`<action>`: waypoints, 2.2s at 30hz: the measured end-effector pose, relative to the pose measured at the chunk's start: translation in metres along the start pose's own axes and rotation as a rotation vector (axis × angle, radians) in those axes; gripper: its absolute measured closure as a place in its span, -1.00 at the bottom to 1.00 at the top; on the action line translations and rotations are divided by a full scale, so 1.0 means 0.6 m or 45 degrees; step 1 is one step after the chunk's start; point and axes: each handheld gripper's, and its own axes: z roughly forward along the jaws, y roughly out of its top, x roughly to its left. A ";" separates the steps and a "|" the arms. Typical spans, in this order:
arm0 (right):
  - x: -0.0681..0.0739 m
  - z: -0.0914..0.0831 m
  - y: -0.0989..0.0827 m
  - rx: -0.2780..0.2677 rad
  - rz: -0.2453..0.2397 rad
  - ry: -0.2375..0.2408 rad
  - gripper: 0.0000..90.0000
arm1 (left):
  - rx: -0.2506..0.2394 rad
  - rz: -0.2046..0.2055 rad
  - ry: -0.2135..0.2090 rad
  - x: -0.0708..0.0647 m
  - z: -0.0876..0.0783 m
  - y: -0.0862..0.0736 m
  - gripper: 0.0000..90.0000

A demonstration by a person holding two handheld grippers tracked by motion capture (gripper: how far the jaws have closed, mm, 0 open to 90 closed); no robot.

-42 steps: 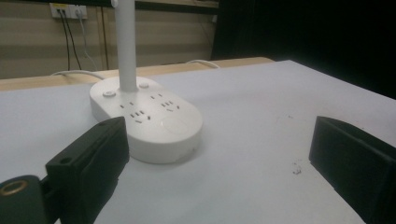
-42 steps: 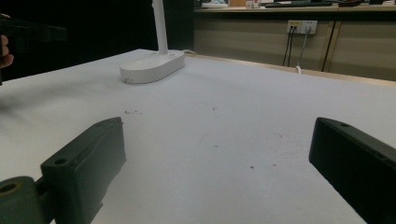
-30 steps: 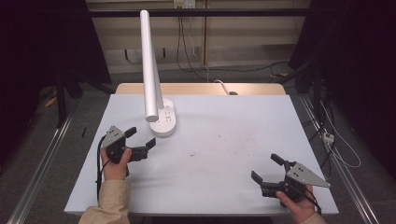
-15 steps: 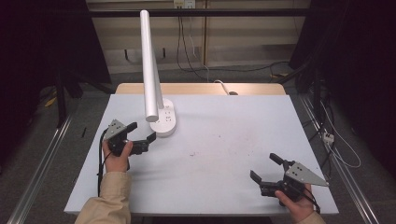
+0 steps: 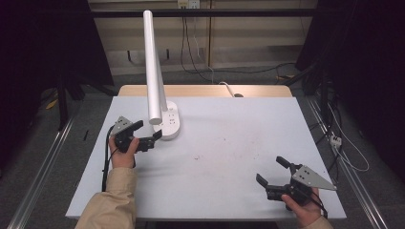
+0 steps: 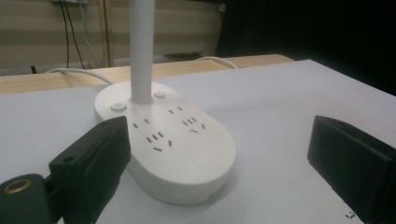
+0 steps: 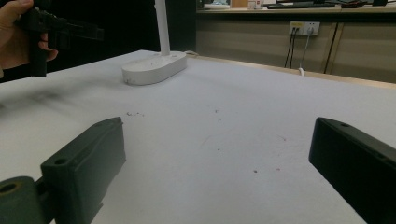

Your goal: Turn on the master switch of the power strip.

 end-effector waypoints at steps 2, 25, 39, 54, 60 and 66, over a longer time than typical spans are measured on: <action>0.000 0.000 0.000 0.001 -0.002 0.000 -0.93 | 0.002 0.001 -0.002 0.001 0.004 0.002 -0.87; 0.001 0.006 0.001 0.003 -0.006 0.004 -0.93 | 0.032 0.021 -0.012 0.015 0.047 0.017 -0.85; 0.000 0.006 0.000 0.005 -0.006 -0.002 -0.93 | 0.020 0.002 0.014 0.030 0.059 0.018 -0.82; -0.001 0.012 0.000 0.008 -0.005 0.002 -0.93 | 0.038 0.012 0.050 0.040 0.074 0.029 -0.80; -0.001 0.011 0.000 0.008 -0.006 0.001 -0.93 | 0.043 0.032 0.061 0.042 0.078 0.032 -0.75; -0.001 0.010 0.000 0.007 -0.009 -0.001 -0.93 | 0.083 0.044 0.094 0.046 0.084 0.032 -0.43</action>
